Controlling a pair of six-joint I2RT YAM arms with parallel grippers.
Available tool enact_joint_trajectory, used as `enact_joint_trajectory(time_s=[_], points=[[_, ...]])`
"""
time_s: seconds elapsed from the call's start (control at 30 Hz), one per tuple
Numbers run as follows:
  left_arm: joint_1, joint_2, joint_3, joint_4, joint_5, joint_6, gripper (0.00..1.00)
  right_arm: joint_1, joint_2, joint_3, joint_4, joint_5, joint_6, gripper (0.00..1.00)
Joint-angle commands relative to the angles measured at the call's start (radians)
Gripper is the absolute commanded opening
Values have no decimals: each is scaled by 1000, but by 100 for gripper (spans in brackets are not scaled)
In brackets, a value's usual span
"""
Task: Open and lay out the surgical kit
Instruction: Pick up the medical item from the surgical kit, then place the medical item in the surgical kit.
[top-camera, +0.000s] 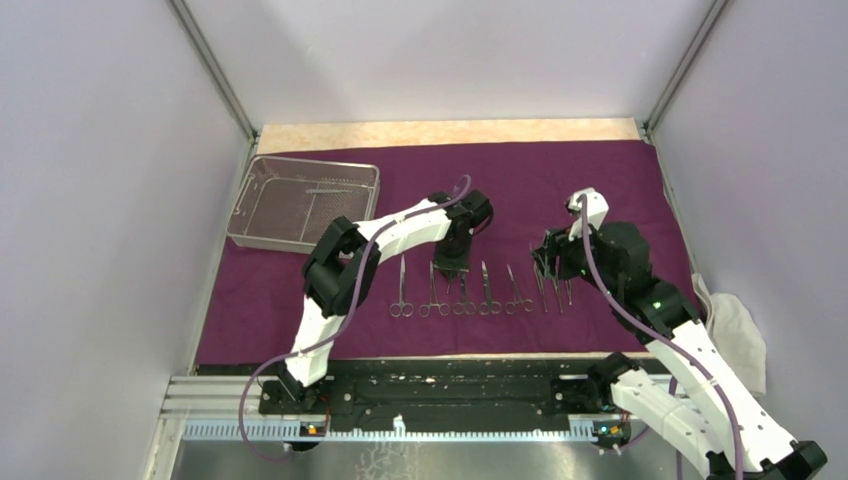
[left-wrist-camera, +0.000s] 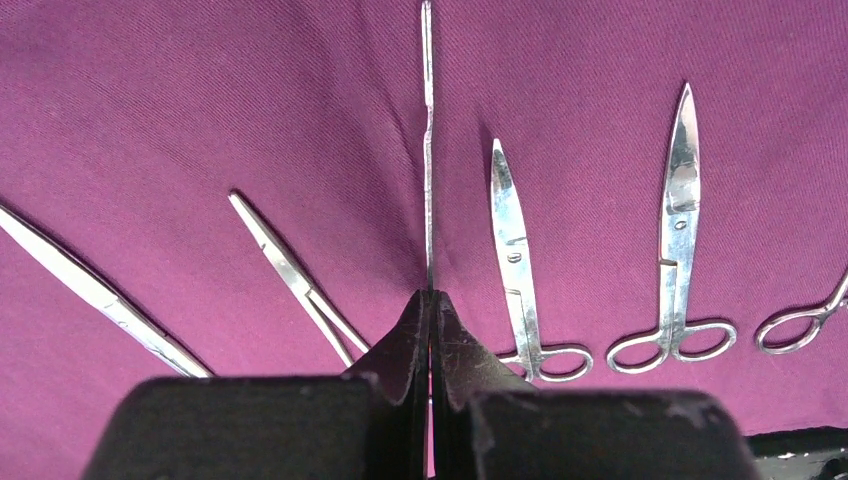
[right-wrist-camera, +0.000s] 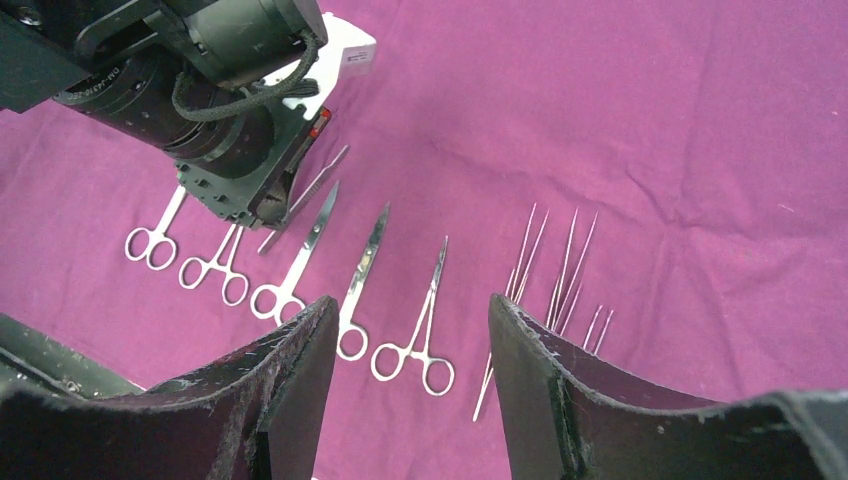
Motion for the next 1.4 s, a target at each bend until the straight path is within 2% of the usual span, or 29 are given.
enact_joint_trajectory(time_s=[0.0, 0.27, 0.47, 0.57, 0.73, 0.87, 0.97, 1.07, 1.13, 1.23, 1.3, 1.37], points=[[3, 6, -10, 1, 8, -3, 2, 1, -20, 4, 33, -5, -22, 57], [3, 22, -22, 10, 20, -2, 12, 1, -22, 8, 31, -8, -35, 56], [3, 41, -28, 18, 27, 4, 13, 0, -22, 14, 29, -8, -44, 56], [3, 54, -27, 19, 28, 8, 13, 1, -22, 15, 27, -9, -48, 56], [3, 13, -8, -10, 6, 6, 6, 0, -18, 25, 20, -8, -52, 56], [5, -56, 93, -75, 26, 37, 0, 1, 0, 62, 22, -28, -89, 57], [17, -119, 168, -107, 143, 124, 0, 1, 33, 108, -1, -167, -248, 57], [41, -197, 190, -110, 394, 287, 0, 2, 69, 153, -90, -393, -528, 51], [69, -250, 156, -110, 640, 357, 0, 2, 65, 176, -153, -532, -766, 46], [102, -333, 41, -63, 905, 400, 0, 3, 12, 149, -136, -593, -1035, 49], [109, -374, -22, -52, 1013, 414, 0, 3, 34, 160, -148, -641, -1156, 51], [109, -402, -63, -52, 1083, 423, 0, 2, 122, 228, -251, -706, -1265, 48]])
